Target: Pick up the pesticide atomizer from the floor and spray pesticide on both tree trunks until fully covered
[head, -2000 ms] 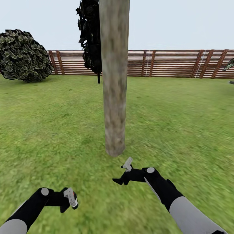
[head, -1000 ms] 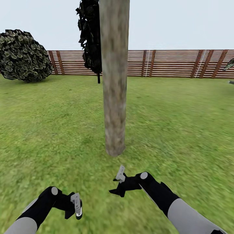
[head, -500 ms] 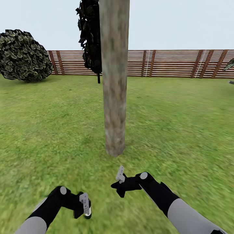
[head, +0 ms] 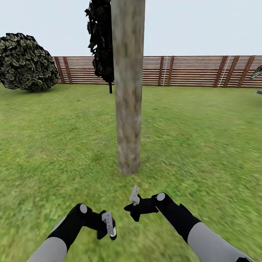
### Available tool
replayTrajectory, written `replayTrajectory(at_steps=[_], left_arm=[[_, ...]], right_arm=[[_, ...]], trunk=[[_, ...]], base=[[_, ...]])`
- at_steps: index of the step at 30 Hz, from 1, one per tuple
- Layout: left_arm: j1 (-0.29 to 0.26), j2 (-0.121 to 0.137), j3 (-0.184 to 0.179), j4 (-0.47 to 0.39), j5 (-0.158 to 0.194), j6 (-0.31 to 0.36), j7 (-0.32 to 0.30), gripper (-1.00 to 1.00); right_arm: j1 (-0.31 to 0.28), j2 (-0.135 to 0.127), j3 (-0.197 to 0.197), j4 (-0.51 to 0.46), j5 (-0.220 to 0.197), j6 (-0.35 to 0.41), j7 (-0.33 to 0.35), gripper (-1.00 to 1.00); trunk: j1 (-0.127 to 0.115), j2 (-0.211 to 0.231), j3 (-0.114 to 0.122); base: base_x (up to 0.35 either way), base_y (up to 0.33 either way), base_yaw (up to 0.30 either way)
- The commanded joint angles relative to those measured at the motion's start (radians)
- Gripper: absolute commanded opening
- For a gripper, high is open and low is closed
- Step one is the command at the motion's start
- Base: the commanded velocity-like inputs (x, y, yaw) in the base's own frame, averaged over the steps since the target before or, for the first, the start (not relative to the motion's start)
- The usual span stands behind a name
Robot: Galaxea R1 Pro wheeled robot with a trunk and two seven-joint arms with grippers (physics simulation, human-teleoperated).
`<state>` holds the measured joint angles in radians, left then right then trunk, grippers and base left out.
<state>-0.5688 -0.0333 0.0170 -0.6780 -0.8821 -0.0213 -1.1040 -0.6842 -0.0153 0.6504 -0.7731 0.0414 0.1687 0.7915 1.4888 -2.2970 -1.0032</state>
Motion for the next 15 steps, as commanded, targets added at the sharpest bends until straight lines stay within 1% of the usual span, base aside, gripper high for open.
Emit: replayTrajectory(at_steps=[1, 4, 5, 9, 13, 15], left_arm=[[-0.006, -0.001, 0.000, 0.000, 0.000, 0.000, -0.005, -1.00], [-0.026, -0.002, 0.002, 0.001, 0.003, 0.002, -0.033, -1.00], [-0.038, -0.003, 0.003, 0.001, 0.005, 0.003, -0.059, -1.00], [-0.040, -0.005, 0.003, 0.001, 0.008, 0.001, -0.067, -1.00], [-0.046, -0.023, 0.003, 0.001, 0.009, 0.000, -0.069, -1.00], [-0.052, -0.026, 0.003, 0.002, 0.012, -0.001, -0.070, -1.00]], right_arm=[[0.000, 0.000, 0.000, 0.000, 0.000, 0.000, 0.000, -1.00], [0.000, 0.001, 0.000, 0.000, 0.000, 0.000, 0.000, -1.00], [0.000, 0.001, 0.000, 0.000, 0.000, 0.000, 0.000, -1.00], [0.000, 0.002, 0.000, 0.000, 0.000, 0.000, 0.000, -1.00], [0.000, 0.002, 0.000, 0.000, 0.000, 0.000, 0.000, -1.00], [0.000, 0.002, 0.000, 0.000, 0.000, 0.000, 0.000, -1.00]], trunk=[[0.000, 0.000, 0.000], [0.000, 0.000, 0.000], [0.000, 0.000, 0.000], [0.000, 0.000, 0.000], [0.000, 0.000, 0.000], [0.000, 0.000, 0.000]], base=[[0.000, 0.000, 0.000], [0.000, 0.000, 0.000], [0.000, 0.000, 0.000], [0.000, 0.000, 0.000], [0.000, 0.000, 0.000], [0.000, 0.000, 0.000]])
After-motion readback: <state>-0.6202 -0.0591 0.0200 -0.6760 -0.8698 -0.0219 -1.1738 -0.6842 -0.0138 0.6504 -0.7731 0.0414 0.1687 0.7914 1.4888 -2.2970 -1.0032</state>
